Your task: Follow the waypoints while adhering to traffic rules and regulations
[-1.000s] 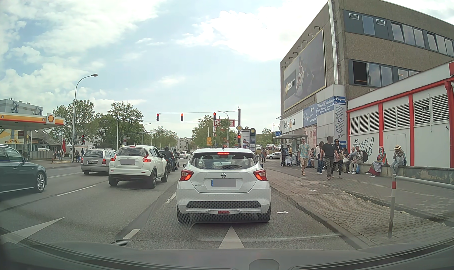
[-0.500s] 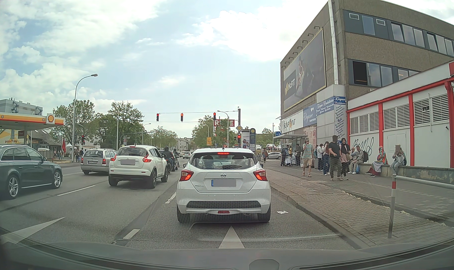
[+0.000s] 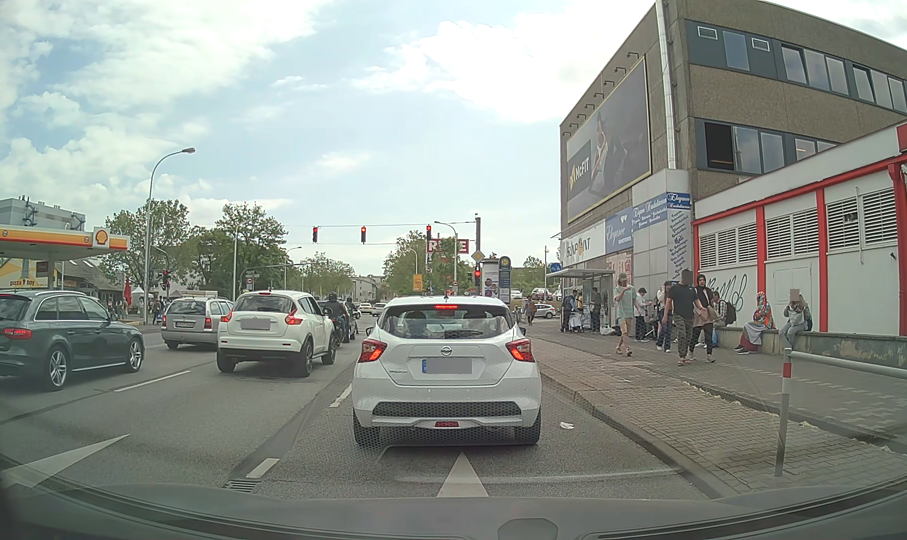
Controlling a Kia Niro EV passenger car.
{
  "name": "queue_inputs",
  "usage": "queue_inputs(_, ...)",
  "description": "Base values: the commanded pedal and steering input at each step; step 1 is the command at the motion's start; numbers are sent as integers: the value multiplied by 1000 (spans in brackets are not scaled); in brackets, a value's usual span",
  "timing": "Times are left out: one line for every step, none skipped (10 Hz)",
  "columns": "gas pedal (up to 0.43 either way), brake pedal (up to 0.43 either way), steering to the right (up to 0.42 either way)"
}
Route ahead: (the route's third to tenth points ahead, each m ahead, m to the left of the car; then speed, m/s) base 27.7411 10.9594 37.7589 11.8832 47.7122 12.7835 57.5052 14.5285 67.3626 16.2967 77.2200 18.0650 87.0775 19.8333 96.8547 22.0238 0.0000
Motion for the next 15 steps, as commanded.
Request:
queue_inputs(0, 311, -82)
queue_inputs(0, 311, -82)
queue_inputs(0, 311, -82)
queue_inputs(0, 311, -82)
queue_inputs(0, 311, -82)
queue_inputs(0, 311, -82)
queue_inputs(0, 311, -82)
queue_inputs(0, 311, -82)
queue_inputs(0, 311, -82)
queue_inputs(0, 311, -82)
queue_inputs(0, 311, -82)
queue_inputs(0, 311, -82)
queue_inputs(0, 311, -82)
queue_inputs(0, 311, -82)
queue_inputs(0, 311, -82)
